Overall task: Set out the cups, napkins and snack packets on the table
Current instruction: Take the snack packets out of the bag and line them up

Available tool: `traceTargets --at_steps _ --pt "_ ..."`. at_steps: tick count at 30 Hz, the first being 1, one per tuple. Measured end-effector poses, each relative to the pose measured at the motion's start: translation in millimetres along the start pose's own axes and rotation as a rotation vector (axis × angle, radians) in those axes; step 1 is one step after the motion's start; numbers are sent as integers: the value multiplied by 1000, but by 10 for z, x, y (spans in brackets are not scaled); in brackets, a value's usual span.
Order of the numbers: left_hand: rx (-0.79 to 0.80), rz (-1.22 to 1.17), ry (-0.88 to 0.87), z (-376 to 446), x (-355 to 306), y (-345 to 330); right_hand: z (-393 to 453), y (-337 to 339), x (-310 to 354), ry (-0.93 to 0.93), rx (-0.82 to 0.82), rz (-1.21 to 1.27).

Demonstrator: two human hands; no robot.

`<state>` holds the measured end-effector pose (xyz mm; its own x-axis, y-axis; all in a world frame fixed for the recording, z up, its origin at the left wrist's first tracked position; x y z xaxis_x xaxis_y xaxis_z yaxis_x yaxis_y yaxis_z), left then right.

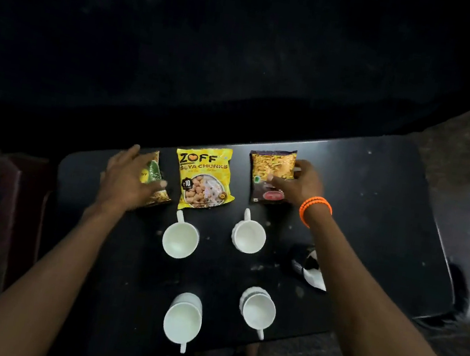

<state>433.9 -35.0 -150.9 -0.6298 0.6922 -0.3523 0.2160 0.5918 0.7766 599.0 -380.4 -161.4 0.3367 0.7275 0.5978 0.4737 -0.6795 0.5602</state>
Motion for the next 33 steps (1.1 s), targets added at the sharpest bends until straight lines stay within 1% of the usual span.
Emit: traceTargets --at_steps 1,3,4,6,8,10,16,20,22,23,25,28,30,32,33 --pt "37 27 -41 0 43 -31 -20 40 7 37 -65 -113" --pt "52 32 -122 -2 82 -36 -99 83 88 173 -190 -297" --pt "49 26 -149 -5 92 -25 -138 48 154 252 -203 -370" --pt "50 32 -182 -12 114 -27 -160 -114 222 332 -113 -461" --pt "60 39 -199 -23 123 -51 -154 -268 211 312 -4 -524" --pt "54 28 -203 -34 117 -61 -168 -313 216 296 13 -546" --pt "36 -13 -203 -53 116 -35 -236 -334 272 314 -53 -594" --pt "41 -12 -193 -87 161 -14 -219 -339 312 269 -3 -664" --pt "34 3 -187 -98 179 3 -248 -390 376 248 -5 -718" --pt "30 11 -187 -96 191 12 -282 -444 461 279 -28 -720" --pt "28 15 -191 -94 212 29 -378 -644 699 411 -51 -687" --pt "40 12 -189 -102 252 18 -504 -1099 968 543 47 -708" --pt "46 15 -179 -111 286 2 -554 -1345 1010 561 106 -761" --pt "19 7 -181 -120 295 19 -569 -1401 1005 543 100 -736" --pt "-16 -9 -189 -120 301 41 -561 -1345 1000 531 67 -692"
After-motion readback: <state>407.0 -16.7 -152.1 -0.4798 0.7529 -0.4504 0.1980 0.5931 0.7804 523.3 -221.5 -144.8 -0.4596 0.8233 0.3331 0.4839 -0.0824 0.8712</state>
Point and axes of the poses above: each hand's wrist, its own z-axis towards the middle knuckle, its own y-axis out of the back of the hand, x = y × z, the point moved 8 cm from there along z, towards the middle knuckle, and after that the axes turned 4 degrees about x, right-handed, at the moved point
